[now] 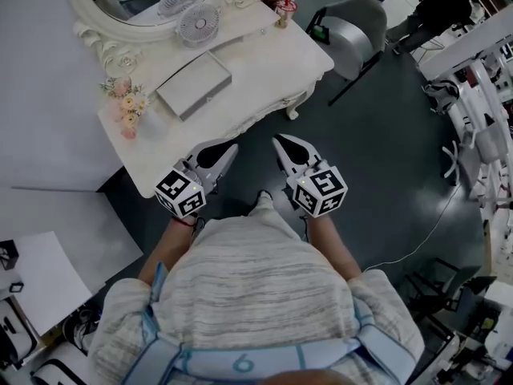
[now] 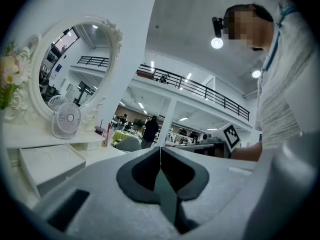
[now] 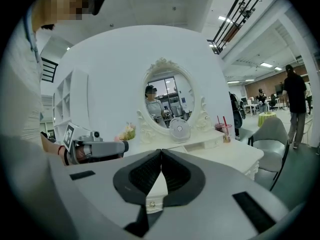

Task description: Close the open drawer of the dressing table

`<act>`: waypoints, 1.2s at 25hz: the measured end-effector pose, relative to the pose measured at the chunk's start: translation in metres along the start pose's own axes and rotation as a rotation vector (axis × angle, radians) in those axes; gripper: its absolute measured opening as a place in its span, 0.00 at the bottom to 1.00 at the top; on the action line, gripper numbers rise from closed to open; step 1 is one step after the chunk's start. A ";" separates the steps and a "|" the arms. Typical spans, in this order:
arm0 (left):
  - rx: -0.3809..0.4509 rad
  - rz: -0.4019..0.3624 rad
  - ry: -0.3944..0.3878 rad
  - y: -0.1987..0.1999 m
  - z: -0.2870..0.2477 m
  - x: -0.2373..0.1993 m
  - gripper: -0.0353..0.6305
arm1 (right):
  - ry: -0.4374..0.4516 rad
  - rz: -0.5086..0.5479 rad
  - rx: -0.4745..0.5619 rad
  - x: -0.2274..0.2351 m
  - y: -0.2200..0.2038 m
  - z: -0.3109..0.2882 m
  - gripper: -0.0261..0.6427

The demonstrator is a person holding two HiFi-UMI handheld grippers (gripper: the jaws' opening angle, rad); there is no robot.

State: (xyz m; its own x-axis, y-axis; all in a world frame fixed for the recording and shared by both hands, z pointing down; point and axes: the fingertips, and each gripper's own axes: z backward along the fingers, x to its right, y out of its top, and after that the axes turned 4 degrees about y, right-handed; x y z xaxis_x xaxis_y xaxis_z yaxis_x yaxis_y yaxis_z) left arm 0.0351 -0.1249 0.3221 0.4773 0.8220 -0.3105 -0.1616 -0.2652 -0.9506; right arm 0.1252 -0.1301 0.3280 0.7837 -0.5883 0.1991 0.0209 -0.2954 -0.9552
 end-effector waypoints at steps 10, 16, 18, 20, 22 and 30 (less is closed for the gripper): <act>-0.005 -0.036 -0.021 0.011 0.010 0.010 0.08 | 0.041 0.001 0.038 -0.026 0.014 0.001 0.06; -0.011 -0.046 -0.027 0.011 0.012 0.014 0.08 | 0.056 -0.006 0.034 -0.031 0.013 0.002 0.05; -0.014 -0.043 -0.026 0.010 0.012 0.014 0.08 | 0.055 -0.012 0.034 -0.030 0.012 0.002 0.05; -0.015 -0.039 -0.026 0.009 0.012 0.015 0.08 | 0.056 -0.019 0.034 -0.030 0.012 0.003 0.05; -0.015 -0.037 -0.026 0.008 0.011 0.016 0.08 | 0.058 -0.022 0.033 -0.029 0.011 0.004 0.05; -0.016 -0.032 -0.023 0.006 0.006 0.014 0.08 | 0.065 -0.022 0.027 -0.025 0.011 0.002 0.05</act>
State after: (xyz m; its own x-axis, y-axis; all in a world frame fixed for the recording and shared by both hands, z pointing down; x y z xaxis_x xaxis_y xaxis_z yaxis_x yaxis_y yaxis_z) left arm 0.0360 -0.1120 0.3123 0.4619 0.8418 -0.2794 -0.1323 -0.2461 -0.9602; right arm 0.1072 -0.1167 0.3124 0.7407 -0.6302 0.2327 0.0545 -0.2888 -0.9558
